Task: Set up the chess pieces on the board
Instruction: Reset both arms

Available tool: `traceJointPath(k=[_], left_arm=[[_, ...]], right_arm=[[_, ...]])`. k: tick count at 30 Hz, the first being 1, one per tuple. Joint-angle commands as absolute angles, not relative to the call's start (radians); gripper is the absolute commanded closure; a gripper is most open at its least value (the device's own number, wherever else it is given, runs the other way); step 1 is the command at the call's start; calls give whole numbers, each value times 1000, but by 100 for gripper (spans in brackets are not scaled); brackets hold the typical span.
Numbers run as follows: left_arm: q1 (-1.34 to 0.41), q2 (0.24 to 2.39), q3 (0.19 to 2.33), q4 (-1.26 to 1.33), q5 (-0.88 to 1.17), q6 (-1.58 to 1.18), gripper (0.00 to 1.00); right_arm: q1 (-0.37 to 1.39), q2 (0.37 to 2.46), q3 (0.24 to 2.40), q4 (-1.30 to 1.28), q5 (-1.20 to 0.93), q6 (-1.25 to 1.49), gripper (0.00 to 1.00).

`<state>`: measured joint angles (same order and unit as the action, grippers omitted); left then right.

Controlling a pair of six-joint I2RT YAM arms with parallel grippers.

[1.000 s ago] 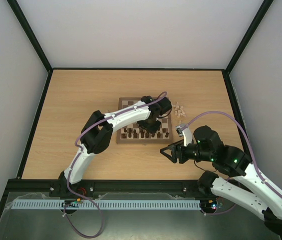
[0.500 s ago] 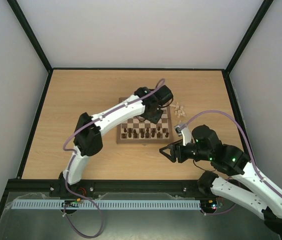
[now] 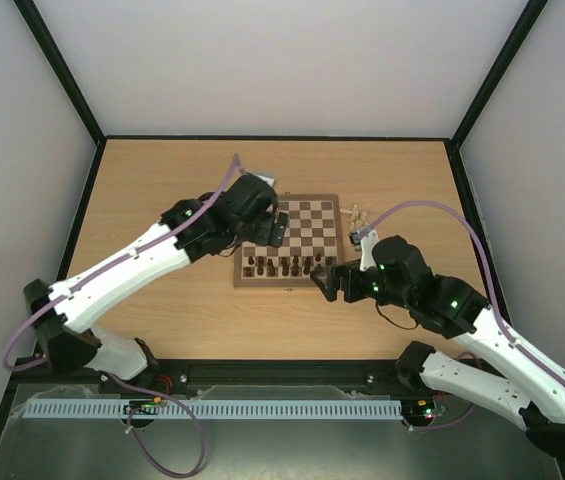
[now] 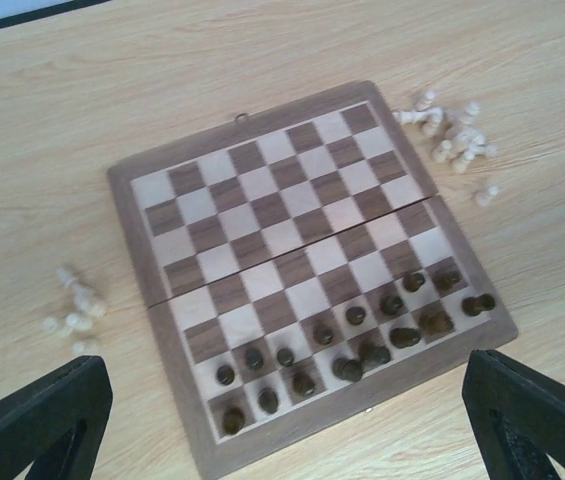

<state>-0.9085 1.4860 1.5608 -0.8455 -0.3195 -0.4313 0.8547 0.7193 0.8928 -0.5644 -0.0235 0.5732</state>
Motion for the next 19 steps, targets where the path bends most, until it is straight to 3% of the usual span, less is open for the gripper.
traceJointPath(k=[1,9,19], left_arm=[[-895,1328,1388,-703,-429,-481,1],[-857,993,1107,-568,-603,-576,1],[-851,855,936,-449,-671,-580,1]], right_arm=[[849,729,878,-479,153,593,1],[850,744,879,-434,352,591,1],[850,688,809,-358,448,596,1]])
